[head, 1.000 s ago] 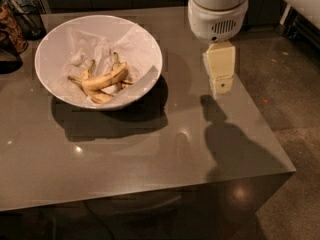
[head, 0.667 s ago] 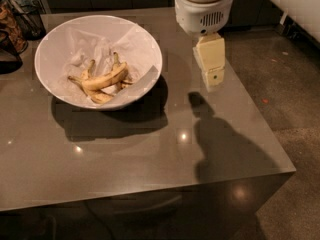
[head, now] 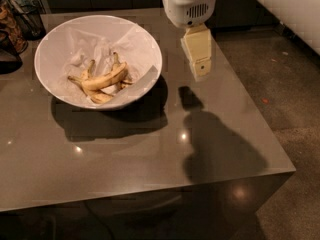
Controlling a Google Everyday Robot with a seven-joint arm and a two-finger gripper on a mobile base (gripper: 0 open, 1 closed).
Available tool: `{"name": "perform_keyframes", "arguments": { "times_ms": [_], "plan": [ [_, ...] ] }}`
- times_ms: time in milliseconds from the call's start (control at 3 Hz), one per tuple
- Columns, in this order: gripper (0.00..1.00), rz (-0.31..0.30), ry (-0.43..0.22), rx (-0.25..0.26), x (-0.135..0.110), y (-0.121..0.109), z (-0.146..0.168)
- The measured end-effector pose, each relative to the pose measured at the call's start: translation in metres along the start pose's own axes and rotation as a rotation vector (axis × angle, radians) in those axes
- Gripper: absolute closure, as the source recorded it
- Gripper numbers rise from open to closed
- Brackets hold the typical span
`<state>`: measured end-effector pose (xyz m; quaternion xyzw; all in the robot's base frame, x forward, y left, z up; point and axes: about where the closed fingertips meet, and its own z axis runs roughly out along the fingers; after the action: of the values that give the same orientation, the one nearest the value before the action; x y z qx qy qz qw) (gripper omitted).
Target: Pick banana from white bowl
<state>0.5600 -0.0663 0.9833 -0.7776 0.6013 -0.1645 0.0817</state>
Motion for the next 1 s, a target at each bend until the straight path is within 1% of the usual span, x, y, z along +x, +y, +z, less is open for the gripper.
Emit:
{"name": "perform_keyframes", "arguments": {
  "times_ms": [333, 667, 1000],
  "plan": [
    [0.0, -0.032, -0.077, 0.024, -0.013, -0.027, 0.012],
    [0.0, -0.11, -0.138, 0.028, -0.03, -0.06, 0.022],
    [0.0, -0.17, -0.178, 0.034, -0.048, -0.083, 0.024]
  ]
}}
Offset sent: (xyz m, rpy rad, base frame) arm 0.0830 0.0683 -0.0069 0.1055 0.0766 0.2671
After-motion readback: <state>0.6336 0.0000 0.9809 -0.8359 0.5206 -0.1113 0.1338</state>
